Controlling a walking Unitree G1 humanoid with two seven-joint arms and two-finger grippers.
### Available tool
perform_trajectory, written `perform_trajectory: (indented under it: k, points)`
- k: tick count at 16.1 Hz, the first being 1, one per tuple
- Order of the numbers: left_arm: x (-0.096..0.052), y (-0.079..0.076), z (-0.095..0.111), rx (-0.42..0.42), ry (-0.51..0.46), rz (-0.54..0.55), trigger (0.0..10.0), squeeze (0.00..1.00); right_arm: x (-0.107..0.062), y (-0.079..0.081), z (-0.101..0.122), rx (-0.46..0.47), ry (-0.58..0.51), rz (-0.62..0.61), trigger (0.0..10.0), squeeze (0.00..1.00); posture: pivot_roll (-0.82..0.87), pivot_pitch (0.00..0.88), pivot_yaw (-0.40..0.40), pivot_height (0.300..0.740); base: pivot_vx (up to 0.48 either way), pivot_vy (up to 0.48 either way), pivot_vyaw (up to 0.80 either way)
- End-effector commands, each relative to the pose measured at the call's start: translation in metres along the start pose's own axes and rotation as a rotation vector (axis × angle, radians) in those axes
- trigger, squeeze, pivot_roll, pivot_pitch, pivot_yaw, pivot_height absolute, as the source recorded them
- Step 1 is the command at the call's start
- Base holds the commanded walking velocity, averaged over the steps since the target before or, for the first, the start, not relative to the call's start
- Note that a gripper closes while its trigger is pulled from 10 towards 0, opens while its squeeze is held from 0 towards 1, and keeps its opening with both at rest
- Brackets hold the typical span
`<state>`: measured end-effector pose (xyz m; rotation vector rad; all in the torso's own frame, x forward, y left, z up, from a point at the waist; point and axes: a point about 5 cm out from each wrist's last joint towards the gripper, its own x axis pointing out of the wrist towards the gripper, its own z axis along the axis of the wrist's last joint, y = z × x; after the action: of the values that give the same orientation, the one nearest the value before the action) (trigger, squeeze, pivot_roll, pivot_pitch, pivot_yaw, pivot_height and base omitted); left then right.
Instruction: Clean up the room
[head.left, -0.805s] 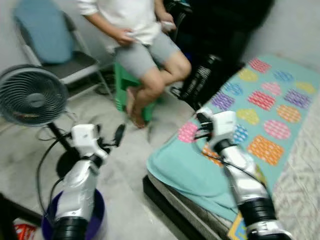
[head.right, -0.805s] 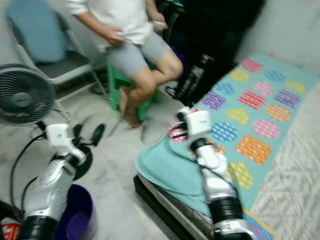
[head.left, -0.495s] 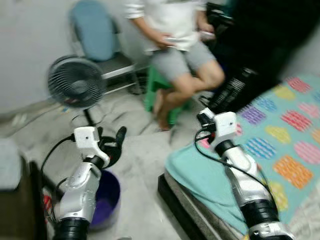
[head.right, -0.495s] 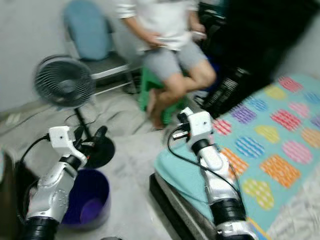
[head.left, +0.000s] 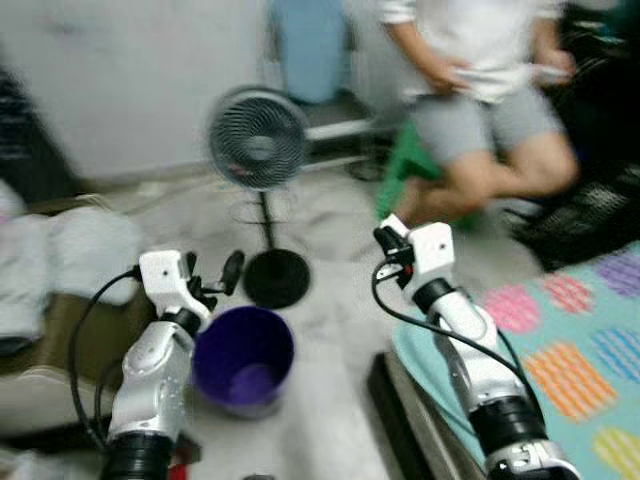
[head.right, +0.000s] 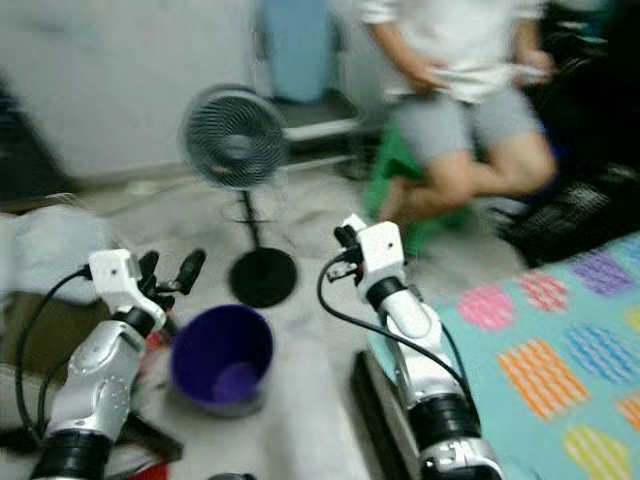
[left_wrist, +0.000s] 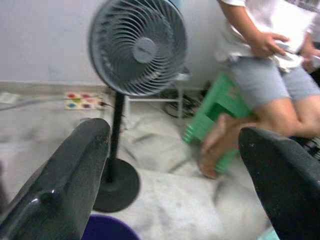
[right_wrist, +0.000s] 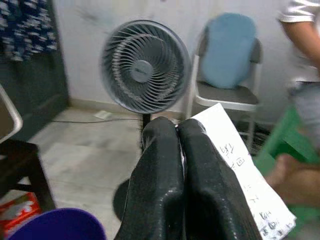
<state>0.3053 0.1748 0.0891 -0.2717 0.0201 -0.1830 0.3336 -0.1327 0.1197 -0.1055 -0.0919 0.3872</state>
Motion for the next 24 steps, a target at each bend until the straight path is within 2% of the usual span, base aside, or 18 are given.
perform_trajectory:
  k: [1,8,15,18,24]
  points:
    - [0.0007,-0.0036,-0.0011,0.019,0.009,-0.019,10.0,0.0,-0.0003,-0.002,0.0023,-0.008,-0.01,-0.006,10.0,0.0,0.01,0.043,0.006,0.74,0.0,0.0,0.56]
    - [0.0029,-0.0032,-0.0015,0.034,0.02,-0.013,10.0,0.0,0.0005,-0.0021,0.0014,-0.008,-0.006,-0.006,10.0,0.0,0.01,0.037,0.004,0.74,0.0,0.0,0.5]
    - [0.0029,0.0008,-0.0016,0.046,0.023,0.017,10.0,0.0,0.0015,-0.007,-0.0026,0.0,0.031,-0.063,10.0,0.0,0.01,0.023,0.004,0.74,0.0,0.0,0.0]
    - [0.0028,0.0015,-0.002,0.048,0.026,0.019,10.0,0.0,0.0017,-0.0031,-0.0022,-0.026,0.027,-0.027,10.0,0.0,0.01,0.02,0.004,0.74,0.0,0.0,0.0]
    - [0.003,0.0021,-0.0021,0.055,0.025,0.023,10.0,0.0,0.0023,-0.0001,-0.002,-0.022,0.019,-0.016,10.0,0.0,0.02,0.018,0.004,0.74,0.0,0.0,0.8]
